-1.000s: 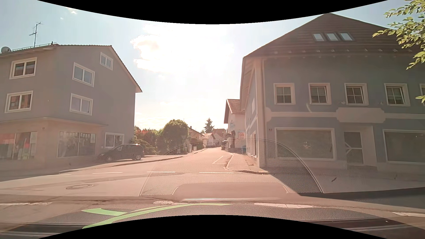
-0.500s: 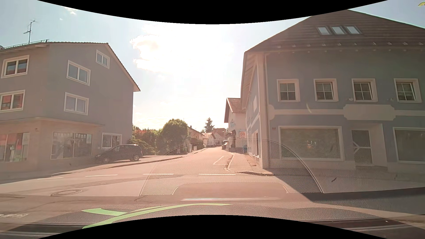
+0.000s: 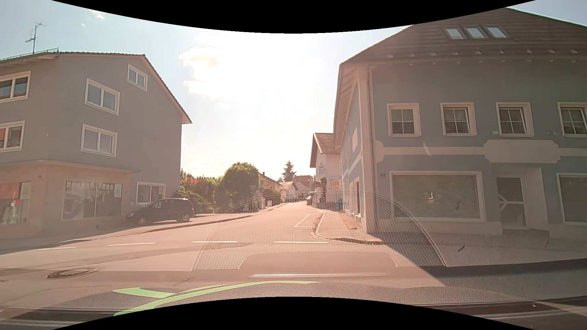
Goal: Follow the waypoints while adhering to traffic rules and regulations
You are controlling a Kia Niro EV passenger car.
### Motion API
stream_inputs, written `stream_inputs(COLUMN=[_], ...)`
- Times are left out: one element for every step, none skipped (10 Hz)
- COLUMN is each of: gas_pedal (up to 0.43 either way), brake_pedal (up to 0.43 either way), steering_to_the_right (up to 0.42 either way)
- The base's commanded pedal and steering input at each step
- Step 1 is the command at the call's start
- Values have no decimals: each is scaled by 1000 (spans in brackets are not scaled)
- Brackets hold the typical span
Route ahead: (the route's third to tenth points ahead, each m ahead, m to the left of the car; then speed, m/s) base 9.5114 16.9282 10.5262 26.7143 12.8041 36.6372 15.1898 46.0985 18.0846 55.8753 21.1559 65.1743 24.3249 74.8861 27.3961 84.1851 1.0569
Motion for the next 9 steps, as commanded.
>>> stream_inputs(gas_pedal=[0,0,0,0,87,98,67,0,0], brake_pedal=[0,0,0,0,0,0,0,0,0], steering_to_the_right=[-7,-7,-6,-6,-6,-5,-5,-5,-25])
